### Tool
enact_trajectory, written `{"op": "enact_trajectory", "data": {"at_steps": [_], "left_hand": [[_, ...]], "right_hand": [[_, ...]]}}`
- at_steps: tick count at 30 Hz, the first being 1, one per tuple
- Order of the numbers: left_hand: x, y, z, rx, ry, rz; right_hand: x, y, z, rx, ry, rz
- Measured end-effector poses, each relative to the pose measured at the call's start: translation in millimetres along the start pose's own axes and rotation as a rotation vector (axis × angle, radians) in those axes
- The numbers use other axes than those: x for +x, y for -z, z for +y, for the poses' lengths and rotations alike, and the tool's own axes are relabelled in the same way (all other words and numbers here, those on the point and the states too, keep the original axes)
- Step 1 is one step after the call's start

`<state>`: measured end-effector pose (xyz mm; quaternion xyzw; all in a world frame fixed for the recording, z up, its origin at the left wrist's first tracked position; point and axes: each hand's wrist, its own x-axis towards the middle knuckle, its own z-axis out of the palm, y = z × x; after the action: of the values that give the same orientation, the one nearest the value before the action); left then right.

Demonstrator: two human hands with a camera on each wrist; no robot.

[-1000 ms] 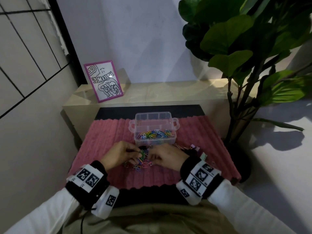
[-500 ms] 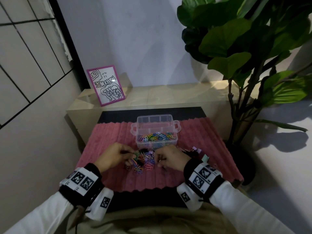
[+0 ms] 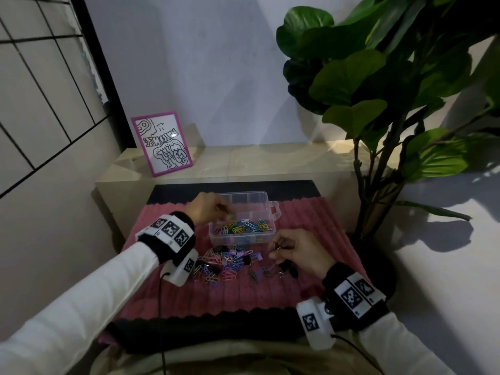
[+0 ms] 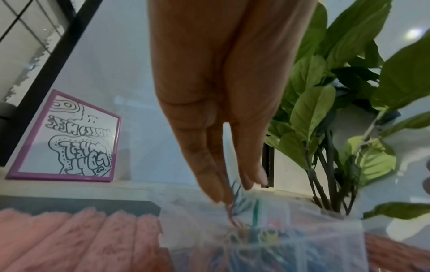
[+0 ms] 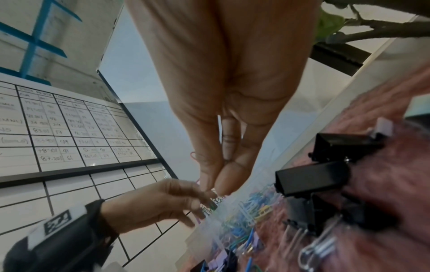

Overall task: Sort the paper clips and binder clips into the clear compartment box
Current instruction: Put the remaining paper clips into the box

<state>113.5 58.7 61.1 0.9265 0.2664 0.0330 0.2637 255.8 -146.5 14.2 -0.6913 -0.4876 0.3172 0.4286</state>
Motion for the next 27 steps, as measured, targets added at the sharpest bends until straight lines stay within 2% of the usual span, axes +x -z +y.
{"op": "enact_trajectory", "data": {"at_steps": [3,6,9,13,18,21,23,25,27], "left_hand": [[-14,-5,0,0.129,0.013,-0.06],[-36,-2,-3,0.088,-0.056,0.085],[-60,2,-16,0.053,-0.049,0.197],[-88,-13,-33,0.068,0.029,0.172],[-104,-31,-44,0.076,0.057,0.126],[-108,-40,-42,0.112,0.039,0.111],[-111,-48,-38,0.134,0.034,0.071],[-113,-55,-33,0.162,0.05,0.056],[-112,-59,-30,0.2,0.064,0.067]], "right_hand": [[0,4,2,0.038,-0.007,-0.005],[5,5,-2,0.067,-0.006,0.021],[18,8,-12,0.07,0.02,0.094],[51,10,-31,0.075,0.094,0.131],[88,-3,-47,-0.154,0.106,0.146],[95,-9,-47,-0.382,0.096,0.055],[89,-14,-45,-0.559,0.121,0.014],[73,-22,-46,-0.579,0.193,-0.005],[53,-34,-48,-0.569,0.249,-0.094]]}}
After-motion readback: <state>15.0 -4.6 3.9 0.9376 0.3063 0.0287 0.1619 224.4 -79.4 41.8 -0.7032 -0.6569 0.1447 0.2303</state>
